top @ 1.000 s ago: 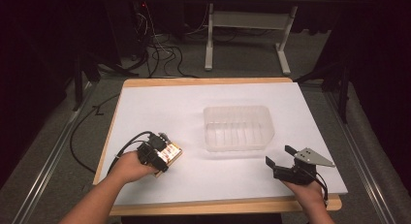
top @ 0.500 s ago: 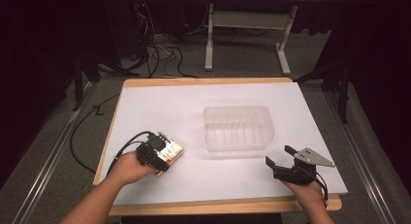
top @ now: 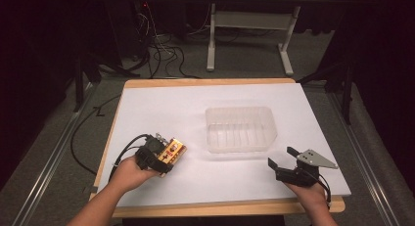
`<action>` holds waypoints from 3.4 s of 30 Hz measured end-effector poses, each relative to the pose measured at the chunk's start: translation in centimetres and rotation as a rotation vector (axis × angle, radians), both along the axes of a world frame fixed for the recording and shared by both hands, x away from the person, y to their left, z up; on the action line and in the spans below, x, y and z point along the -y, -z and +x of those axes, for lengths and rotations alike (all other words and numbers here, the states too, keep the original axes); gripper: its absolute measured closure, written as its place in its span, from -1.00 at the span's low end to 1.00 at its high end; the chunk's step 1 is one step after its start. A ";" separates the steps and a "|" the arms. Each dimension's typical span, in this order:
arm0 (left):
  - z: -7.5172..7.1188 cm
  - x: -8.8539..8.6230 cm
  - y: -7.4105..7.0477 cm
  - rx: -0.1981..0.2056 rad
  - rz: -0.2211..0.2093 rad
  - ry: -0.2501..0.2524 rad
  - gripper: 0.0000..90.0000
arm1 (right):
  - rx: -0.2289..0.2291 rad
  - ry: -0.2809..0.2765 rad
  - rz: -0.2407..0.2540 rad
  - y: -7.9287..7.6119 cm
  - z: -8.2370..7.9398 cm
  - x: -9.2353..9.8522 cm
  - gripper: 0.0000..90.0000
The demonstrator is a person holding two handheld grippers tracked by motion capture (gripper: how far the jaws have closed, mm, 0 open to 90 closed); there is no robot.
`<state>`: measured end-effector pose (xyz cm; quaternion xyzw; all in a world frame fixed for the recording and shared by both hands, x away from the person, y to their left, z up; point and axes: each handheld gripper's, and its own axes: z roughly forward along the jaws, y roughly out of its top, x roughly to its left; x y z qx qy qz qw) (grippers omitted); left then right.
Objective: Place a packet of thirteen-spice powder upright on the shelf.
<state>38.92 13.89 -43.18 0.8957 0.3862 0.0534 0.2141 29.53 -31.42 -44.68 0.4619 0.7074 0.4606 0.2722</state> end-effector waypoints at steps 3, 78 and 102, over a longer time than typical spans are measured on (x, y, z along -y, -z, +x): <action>-0.3 -0.3 -0.1 0.030 -0.035 -0.024 -0.27 | 0.000 0.000 0.000 0.0 0.0 0.0 -0.68; -7.3 3.1 -1.3 0.444 -0.470 -0.101 -0.27 | 0.042 -0.045 -0.025 -1.5 -0.7 -2.8 -0.99; -8.6 8.6 -0.6 0.459 -0.470 -0.040 -0.27 | 0.079 -0.190 0.066 -5.6 1.6 -10.0 -0.92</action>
